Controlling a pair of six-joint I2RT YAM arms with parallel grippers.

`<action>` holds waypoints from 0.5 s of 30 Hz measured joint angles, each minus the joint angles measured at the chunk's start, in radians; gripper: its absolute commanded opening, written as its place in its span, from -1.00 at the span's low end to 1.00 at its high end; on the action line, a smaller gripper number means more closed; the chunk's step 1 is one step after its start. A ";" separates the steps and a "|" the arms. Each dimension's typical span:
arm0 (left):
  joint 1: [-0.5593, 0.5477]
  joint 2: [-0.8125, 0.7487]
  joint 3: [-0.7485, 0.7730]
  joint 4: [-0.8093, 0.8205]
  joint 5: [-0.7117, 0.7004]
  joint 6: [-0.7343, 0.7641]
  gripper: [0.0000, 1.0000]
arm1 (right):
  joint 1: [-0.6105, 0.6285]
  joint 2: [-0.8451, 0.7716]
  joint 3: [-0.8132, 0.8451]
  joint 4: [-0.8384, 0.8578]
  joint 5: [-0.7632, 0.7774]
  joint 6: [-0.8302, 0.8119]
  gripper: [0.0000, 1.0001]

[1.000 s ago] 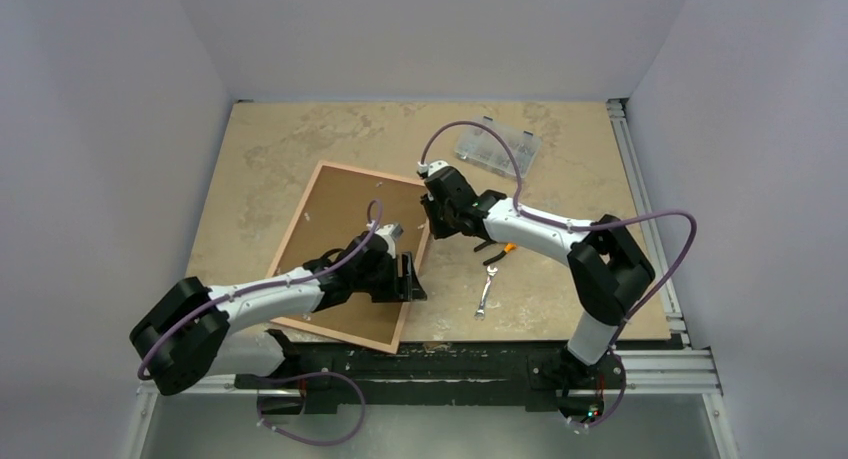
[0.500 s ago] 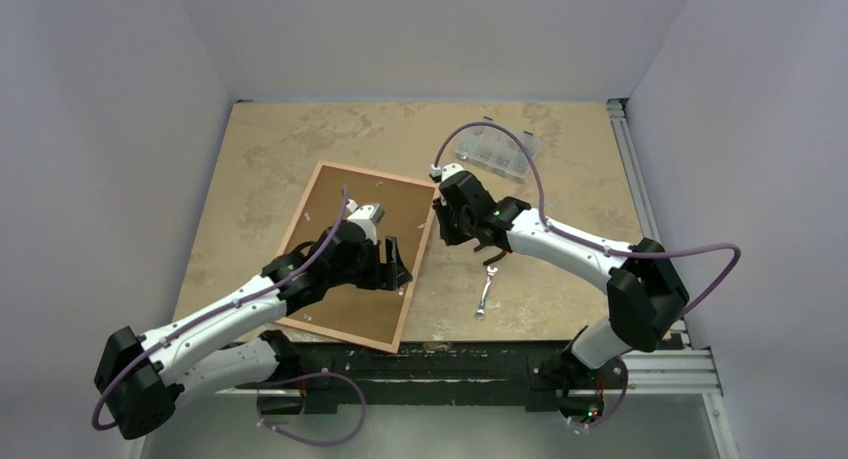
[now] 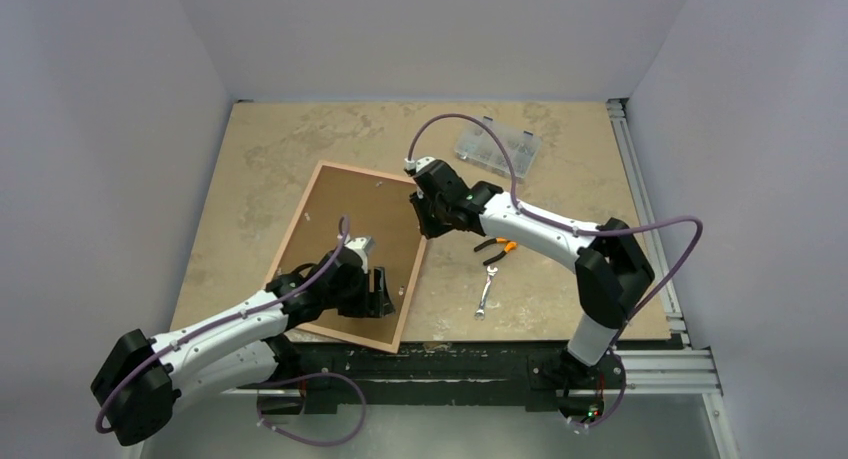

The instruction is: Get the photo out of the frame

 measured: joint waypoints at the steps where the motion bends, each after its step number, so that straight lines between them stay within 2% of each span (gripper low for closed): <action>1: 0.000 0.003 -0.003 0.008 0.003 -0.005 0.29 | 0.003 0.011 0.013 -0.008 0.001 -0.003 -1.00; 15: 0.000 0.009 -0.004 0.061 0.022 -0.014 0.30 | 0.013 0.140 0.114 -0.044 0.043 -0.056 -1.00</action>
